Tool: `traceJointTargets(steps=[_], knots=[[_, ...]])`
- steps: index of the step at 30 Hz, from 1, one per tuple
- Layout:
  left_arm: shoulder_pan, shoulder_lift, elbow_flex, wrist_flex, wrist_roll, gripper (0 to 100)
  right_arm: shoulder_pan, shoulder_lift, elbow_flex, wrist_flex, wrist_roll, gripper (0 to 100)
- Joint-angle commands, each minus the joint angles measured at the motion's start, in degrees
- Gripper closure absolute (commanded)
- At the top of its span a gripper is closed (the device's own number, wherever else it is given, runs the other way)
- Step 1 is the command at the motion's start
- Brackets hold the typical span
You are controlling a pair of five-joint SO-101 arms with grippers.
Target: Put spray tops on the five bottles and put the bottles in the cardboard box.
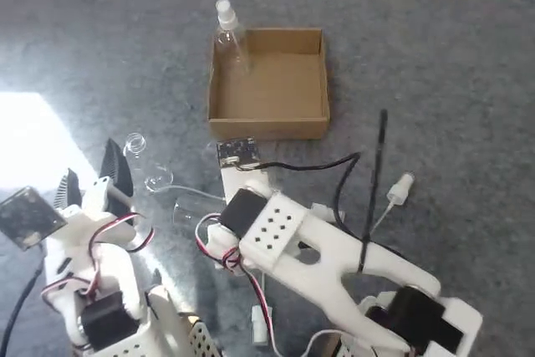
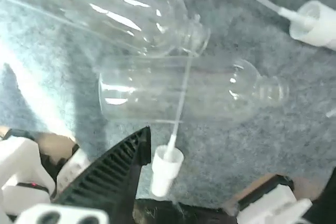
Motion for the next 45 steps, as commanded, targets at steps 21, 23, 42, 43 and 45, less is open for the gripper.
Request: traceJointTargets(steps=[21, 23, 42, 43, 45], knots=[[-1.85, -0.18, -0.31, -1.41, 0.35, 76, 7.78, 17.36, -0.79, -12.26, -3.69, 53.0], [-1.85, -0.18, -0.31, -1.41, 0.35, 76, 8.75, 18.51, -0.70, -12.09, -3.69, 53.1], [-1.85, -0.18, -0.31, -1.41, 0.35, 76, 17.71, 17.19, -0.79, -10.24, 0.35, 71.3], [-1.85, -0.18, -0.31, -1.41, 0.35, 76, 18.59, 16.31, -0.79, -9.98, 1.32, 71.3], [-1.85, -0.18, -0.31, -1.41, 0.26, 76, 20.44, 14.29, -0.97, -9.45, 3.60, 71.3]])
